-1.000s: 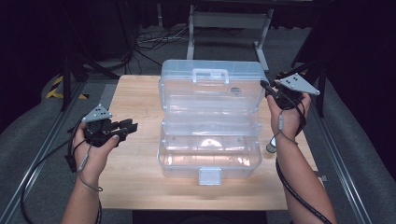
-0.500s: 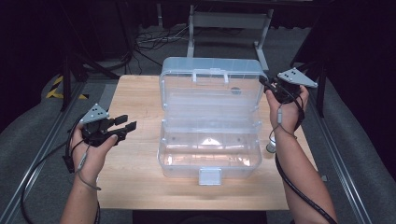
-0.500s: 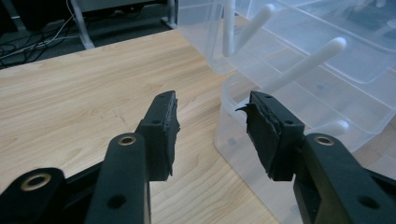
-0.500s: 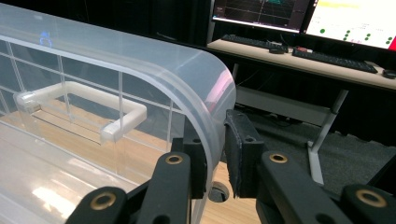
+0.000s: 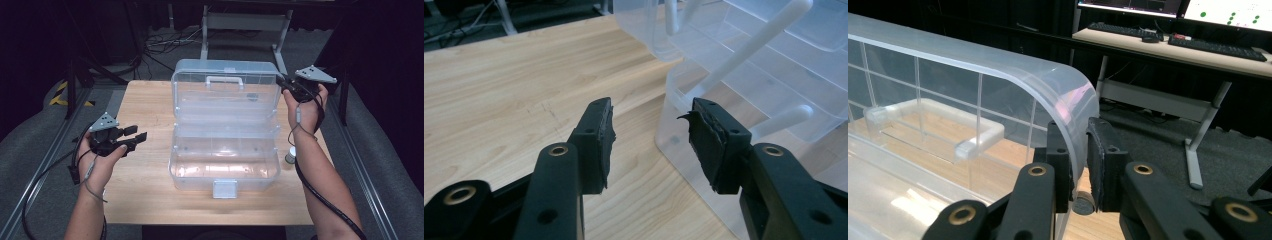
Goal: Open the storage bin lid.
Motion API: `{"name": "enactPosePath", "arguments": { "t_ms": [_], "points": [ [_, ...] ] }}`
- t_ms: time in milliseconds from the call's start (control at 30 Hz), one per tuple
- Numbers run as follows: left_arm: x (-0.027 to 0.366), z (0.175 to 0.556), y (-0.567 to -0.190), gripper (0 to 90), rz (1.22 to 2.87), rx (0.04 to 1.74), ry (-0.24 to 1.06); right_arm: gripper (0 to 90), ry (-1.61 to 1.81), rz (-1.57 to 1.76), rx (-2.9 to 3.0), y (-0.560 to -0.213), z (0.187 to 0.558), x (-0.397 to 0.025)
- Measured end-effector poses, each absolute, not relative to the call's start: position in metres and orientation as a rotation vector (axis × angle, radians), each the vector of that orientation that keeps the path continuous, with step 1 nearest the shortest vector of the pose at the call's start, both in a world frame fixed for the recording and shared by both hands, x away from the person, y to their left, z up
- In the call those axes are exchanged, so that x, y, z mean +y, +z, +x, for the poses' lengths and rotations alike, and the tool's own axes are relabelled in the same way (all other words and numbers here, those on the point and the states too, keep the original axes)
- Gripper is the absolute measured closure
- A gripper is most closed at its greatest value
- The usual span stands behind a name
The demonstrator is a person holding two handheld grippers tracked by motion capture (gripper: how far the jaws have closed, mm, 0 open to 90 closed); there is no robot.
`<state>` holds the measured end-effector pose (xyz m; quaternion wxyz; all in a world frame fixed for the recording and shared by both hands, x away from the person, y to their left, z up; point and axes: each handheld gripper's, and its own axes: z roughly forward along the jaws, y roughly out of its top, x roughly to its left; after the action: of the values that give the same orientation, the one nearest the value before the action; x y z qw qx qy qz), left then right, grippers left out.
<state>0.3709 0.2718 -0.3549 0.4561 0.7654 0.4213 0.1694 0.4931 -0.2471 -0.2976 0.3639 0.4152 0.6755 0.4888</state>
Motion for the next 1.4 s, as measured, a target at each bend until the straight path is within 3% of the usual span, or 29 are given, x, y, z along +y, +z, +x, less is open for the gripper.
{"name": "enactPosePath", "arguments": {
  "t_ms": [1400],
  "points": [
    [0.286, 0.362, -0.362, 54.1, 1.876, 1.081, 0.448, 84.1, 1.232, 1.135, 1.791, -0.310, 0.543, -0.246]
  ]
}}
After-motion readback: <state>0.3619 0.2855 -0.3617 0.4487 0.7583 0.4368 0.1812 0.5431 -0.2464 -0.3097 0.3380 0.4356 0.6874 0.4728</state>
